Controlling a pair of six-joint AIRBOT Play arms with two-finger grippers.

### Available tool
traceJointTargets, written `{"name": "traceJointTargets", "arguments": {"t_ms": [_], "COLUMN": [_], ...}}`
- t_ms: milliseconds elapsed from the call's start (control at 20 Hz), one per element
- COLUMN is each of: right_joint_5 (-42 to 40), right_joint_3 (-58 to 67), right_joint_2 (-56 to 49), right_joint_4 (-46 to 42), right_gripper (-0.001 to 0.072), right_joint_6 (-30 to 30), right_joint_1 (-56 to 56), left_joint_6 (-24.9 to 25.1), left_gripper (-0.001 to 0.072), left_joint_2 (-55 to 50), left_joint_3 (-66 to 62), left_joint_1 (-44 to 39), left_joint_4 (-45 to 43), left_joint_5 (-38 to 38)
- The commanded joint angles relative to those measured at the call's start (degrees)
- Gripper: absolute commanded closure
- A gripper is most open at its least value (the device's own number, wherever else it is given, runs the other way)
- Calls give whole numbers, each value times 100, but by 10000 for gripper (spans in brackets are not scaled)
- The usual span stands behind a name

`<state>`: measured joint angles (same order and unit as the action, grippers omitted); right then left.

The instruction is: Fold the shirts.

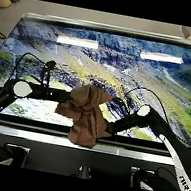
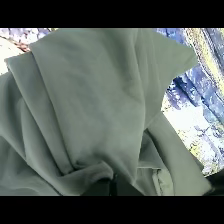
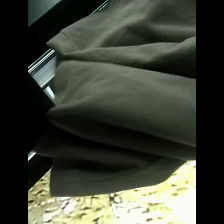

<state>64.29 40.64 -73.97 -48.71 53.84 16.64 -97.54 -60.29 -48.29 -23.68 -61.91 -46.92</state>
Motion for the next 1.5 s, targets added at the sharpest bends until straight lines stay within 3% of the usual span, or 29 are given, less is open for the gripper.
{"name": "traceJointTargets", "arguments": {"t_ms": [0, 150, 250, 400, 550, 750, 900, 1000, 1200, 1450], "right_joint_5": [-33, 286, 605, 949, 404, -520, -50, 457, 1019, 951], "right_joint_3": [4, 295, 935, 2796, 4996, 6382, 6393, 6393, 6393, 6393], "right_joint_2": [0, 131, 533, 1443, 2332, 3228, 3451, 3403, 3189, 3121], "right_joint_4": [302, -214, -940, -1888, -2192, -2833, -3021, -3254, -3515, -3558], "right_gripper": [691, 695, 695, 694, 693, 693, 692, 692, 691, 691], "right_joint_6": [48, -118, -116, -96, -120, -114, -116, -114, -118, -120], "right_joint_1": [184, 52, -264, -1150, -1939, -2118, -2118, -2118, -2118, -2118], "left_joint_6": [-2, 48, 472, 1029, 1054, 313, 83, 85, 90, 103], "left_gripper": [683, 684, 683, 684, 685, 685, 685, 685, 685, 685], "left_joint_2": [4, 72, 299, 890, 1547, 2378, 2542, 2529, 2538, 2597], "left_joint_3": [-72, -551, -1176, -2518, -3803, -4186, -4183, -4146, -4019, -4019], "left_joint_1": [2, 7, 44, 201, 511, 951, 1182, 1255, 1252, 1252], "left_joint_4": [0, -4, -2, -68, -833, -1672, -1987, -1987, -2004, -2004], "left_joint_5": [275, 599, 859, 1545, 2094, 1298, -170, -728, -776, -876]}}
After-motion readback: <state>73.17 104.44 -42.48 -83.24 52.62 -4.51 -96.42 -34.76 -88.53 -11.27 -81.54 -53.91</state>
